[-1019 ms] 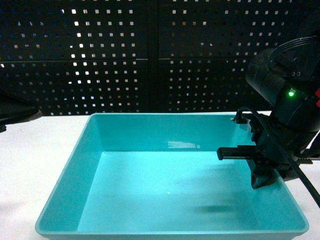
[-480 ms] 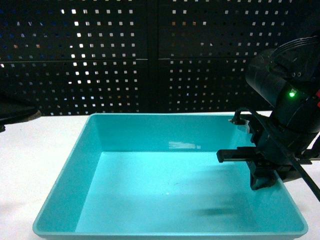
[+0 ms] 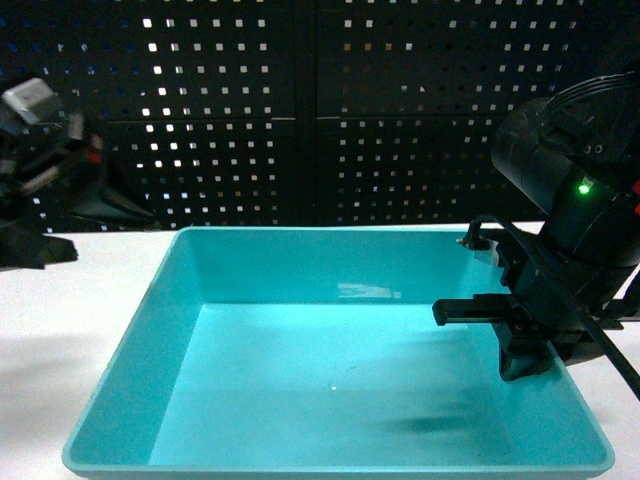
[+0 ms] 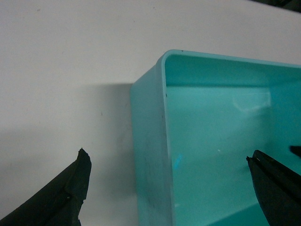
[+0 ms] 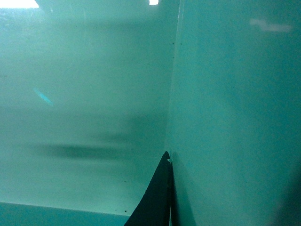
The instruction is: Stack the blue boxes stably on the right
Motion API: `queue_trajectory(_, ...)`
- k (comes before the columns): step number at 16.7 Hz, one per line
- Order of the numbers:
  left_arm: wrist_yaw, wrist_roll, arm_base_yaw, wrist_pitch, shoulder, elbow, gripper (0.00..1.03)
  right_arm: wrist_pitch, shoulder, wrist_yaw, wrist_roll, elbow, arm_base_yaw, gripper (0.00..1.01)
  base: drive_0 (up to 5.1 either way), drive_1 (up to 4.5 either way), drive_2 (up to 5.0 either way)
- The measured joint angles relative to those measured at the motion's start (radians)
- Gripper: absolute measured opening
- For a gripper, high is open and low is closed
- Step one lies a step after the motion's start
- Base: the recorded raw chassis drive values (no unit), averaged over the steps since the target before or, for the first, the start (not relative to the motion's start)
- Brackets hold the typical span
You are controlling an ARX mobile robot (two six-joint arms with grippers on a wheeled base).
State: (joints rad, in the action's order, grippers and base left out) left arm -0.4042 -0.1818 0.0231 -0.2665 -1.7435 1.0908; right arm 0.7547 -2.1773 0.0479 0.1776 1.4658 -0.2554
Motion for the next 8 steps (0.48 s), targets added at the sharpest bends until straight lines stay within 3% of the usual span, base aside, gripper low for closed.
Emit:
queue_trajectory(1,0.113,0.047,-0.076,-0.006,-0.058,0.029,0.98,0.0,0.0,0.002,0.0,0.0,0.0,0.02,0.0,0.0,0.0)
queue_trajectory(5,0.181,0.081,-0.139,-0.055,-0.116,0.043,0.98,0.0,0.0,0.002,0.0,0.0,0.0,0.02,0.0,0.0,0.0)
queue_trajectory(8,0.218,0.081,-0.142,-0.054,-0.167,0.053,0.98,0.0,0.0,0.002,-0.001,0.0,0.0,0.02,0.0,0.0,0.0)
